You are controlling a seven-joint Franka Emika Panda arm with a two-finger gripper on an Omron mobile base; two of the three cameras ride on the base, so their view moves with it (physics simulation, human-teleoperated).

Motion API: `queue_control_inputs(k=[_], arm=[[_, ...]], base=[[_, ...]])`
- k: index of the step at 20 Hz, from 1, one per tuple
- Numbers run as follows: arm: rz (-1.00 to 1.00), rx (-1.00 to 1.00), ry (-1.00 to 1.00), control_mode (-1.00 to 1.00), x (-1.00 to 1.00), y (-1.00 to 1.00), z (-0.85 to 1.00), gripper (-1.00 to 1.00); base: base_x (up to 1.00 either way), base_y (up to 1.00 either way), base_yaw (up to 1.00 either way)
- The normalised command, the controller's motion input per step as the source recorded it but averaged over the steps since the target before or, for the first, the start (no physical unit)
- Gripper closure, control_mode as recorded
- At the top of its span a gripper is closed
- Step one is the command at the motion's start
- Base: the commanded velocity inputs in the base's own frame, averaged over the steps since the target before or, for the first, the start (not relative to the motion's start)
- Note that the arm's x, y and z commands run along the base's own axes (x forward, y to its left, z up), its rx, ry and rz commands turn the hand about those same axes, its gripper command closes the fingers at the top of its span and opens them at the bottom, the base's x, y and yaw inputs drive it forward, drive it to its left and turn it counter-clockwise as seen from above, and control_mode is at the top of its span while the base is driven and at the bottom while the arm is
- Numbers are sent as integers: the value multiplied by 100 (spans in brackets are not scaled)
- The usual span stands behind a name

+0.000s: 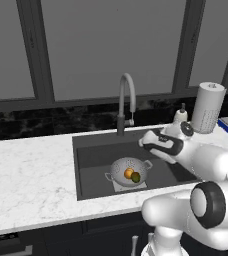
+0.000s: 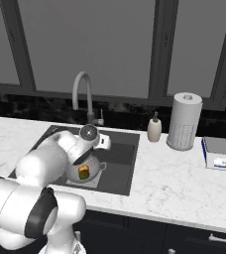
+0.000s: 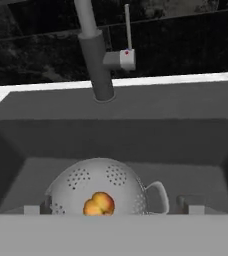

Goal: Put the colander in the sink, put the peach, mango in the colander, and turn on the sink faucet and pour water over the colander.

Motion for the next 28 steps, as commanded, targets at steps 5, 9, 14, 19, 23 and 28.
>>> queue_control_inputs(k=[5,9,14,19,23,28], arm=[[8,0,-47,-100,4,-1,28,-100],[2,3,-44,-100,17,-4,9,-100],[0,6,-44,-100,17,-1,3,-100],[-1,7,-24,-100,33,0,9,-100],[-1,4,-3,-100,40,0,17,-100],[0,0,0,-100,21,0,6,-100]], base=[[0,0,0],[0,0,0],[0,0,0],[0,0,0],[0,0,0],[0,0,0]])
